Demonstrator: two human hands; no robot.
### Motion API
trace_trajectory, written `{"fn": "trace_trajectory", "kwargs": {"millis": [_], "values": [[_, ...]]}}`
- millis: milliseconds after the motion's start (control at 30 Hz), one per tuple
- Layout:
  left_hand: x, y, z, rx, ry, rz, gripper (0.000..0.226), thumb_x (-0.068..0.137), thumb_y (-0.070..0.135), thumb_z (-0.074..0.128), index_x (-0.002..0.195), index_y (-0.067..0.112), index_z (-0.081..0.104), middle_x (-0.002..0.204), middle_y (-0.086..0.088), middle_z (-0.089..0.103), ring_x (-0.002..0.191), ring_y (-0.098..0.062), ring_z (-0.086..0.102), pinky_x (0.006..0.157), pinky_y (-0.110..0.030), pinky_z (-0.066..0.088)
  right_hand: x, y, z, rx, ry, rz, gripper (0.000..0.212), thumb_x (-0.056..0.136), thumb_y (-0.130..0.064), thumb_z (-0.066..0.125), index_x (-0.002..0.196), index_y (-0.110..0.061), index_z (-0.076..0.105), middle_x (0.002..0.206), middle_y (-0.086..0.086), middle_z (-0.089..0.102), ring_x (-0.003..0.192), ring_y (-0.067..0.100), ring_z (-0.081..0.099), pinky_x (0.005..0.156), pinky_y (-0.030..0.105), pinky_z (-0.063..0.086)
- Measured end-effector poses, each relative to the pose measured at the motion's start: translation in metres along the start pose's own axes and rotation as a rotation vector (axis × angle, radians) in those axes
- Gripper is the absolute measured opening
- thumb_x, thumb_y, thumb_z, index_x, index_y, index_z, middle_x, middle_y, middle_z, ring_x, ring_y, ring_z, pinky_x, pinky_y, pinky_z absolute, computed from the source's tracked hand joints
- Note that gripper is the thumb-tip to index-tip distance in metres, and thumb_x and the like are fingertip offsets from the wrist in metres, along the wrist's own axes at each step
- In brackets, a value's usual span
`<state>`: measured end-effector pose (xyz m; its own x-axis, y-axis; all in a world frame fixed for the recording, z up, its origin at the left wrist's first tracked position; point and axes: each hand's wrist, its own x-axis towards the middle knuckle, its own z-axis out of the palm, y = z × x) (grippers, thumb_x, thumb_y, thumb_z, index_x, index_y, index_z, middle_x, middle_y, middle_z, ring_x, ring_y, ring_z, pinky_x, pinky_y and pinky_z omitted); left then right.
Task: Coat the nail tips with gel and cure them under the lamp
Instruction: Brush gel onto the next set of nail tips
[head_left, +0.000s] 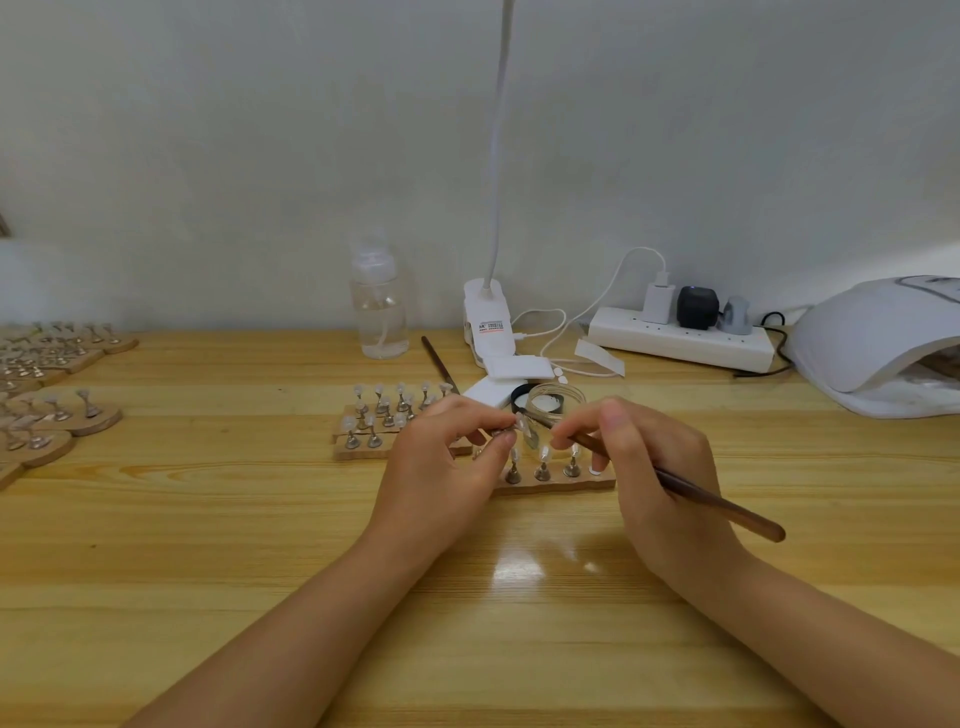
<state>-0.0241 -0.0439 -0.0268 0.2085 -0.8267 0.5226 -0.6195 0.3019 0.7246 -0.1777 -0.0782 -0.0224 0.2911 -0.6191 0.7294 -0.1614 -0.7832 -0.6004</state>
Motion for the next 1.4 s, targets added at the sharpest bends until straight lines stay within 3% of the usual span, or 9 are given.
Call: {"fn": "trace_trajectory", "kwargs": {"millis": [133,400,500,667,800,967,1133,1233,1400], "values": [[-0.0002,0.0002,-0.0004,-0.004,-0.005,0.005,0.018,0.078,0.007,0.068,0.087,0.022,0.071,0.087,0.006,0.065,0.077,-0.002,0.054,0.063,-0.003,0.035,-0.0021,0.0005,0.0,0.062,0.001,-0.008,0.038,0.09,-0.032,0.029,0.069,-0.03,0.061,0.062,-0.007,0.064,0.061,0.0,0.058,0.059,0.013,0.04],[0.0002,-0.0004,0.0003,-0.007,-0.002,0.004,0.019,0.078,0.007,0.068,0.086,0.024,0.07,0.086,0.008,0.065,0.077,-0.003,0.054,0.062,-0.003,0.034,-0.0016,0.002,0.0013,0.039,-0.021,0.018,0.043,0.089,-0.034,0.03,0.071,-0.02,0.066,0.065,-0.008,0.065,0.063,-0.002,0.057,0.06,0.012,0.04],[0.0001,-0.0004,0.0001,-0.002,0.0,0.008,0.018,0.078,0.008,0.068,0.086,0.024,0.071,0.085,0.009,0.065,0.077,-0.002,0.054,0.062,-0.003,0.034,-0.0027,0.0021,0.0005,0.105,-0.006,0.019,0.043,0.089,-0.033,0.03,0.067,-0.023,0.065,0.06,-0.002,0.065,0.06,0.002,0.059,0.058,0.013,0.041],[-0.0004,-0.0009,0.0,-0.002,0.006,0.011,0.018,0.078,0.009,0.068,0.086,0.025,0.07,0.085,0.01,0.065,0.076,-0.001,0.054,0.061,-0.003,0.035,-0.0002,0.0011,0.0007,0.023,-0.007,0.032,0.038,0.087,-0.036,0.03,0.071,-0.026,0.063,0.066,-0.011,0.063,0.064,-0.001,0.057,0.06,0.015,0.041],[-0.0005,-0.0008,0.0,-0.016,0.005,0.015,0.018,0.078,0.008,0.068,0.085,0.024,0.07,0.084,0.011,0.065,0.076,-0.001,0.055,0.062,-0.003,0.035,-0.0023,0.0005,0.0005,0.15,0.005,0.049,0.04,0.088,-0.035,0.031,0.065,-0.027,0.063,0.057,-0.002,0.063,0.058,0.005,0.059,0.057,0.014,0.04],[-0.0003,-0.0005,0.0001,-0.017,0.014,0.029,0.02,0.078,0.006,0.068,0.085,0.025,0.069,0.083,0.013,0.064,0.078,-0.001,0.055,0.063,-0.002,0.036,-0.0006,0.0001,0.0001,0.059,0.002,0.04,0.037,0.087,-0.036,0.03,0.071,-0.028,0.063,0.067,-0.009,0.064,0.066,0.002,0.058,0.06,0.015,0.043],[0.0006,-0.0016,0.0006,-0.023,0.012,0.034,0.017,0.078,0.006,0.067,0.088,0.019,0.071,0.084,0.012,0.065,0.077,0.0,0.056,0.063,-0.002,0.036,-0.0027,0.0008,-0.0005,0.195,0.017,0.064,0.043,0.088,-0.035,0.03,0.065,-0.023,0.065,0.056,-0.001,0.064,0.057,0.005,0.06,0.058,0.013,0.041],[0.0007,-0.0021,0.0,-0.024,0.017,0.055,0.017,0.078,0.005,0.068,0.089,0.019,0.072,0.083,0.015,0.065,0.079,0.0,0.057,0.064,-0.003,0.037,-0.0013,-0.0004,-0.0012,0.127,0.012,0.035,0.039,0.088,-0.033,0.03,0.071,-0.023,0.064,0.065,-0.004,0.065,0.059,0.003,0.057,0.056,0.018,0.044],[0.0002,-0.0022,0.0004,-0.055,0.034,0.044,0.029,0.077,0.005,0.069,0.083,0.034,0.068,0.079,0.02,0.064,0.077,-0.001,0.058,0.063,-0.005,0.039,-0.0015,-0.0012,-0.0006,0.225,0.013,0.091,0.041,0.087,-0.037,0.033,0.065,-0.023,0.065,0.057,0.0,0.064,0.053,0.002,0.056,0.054,0.013,0.041]]}}
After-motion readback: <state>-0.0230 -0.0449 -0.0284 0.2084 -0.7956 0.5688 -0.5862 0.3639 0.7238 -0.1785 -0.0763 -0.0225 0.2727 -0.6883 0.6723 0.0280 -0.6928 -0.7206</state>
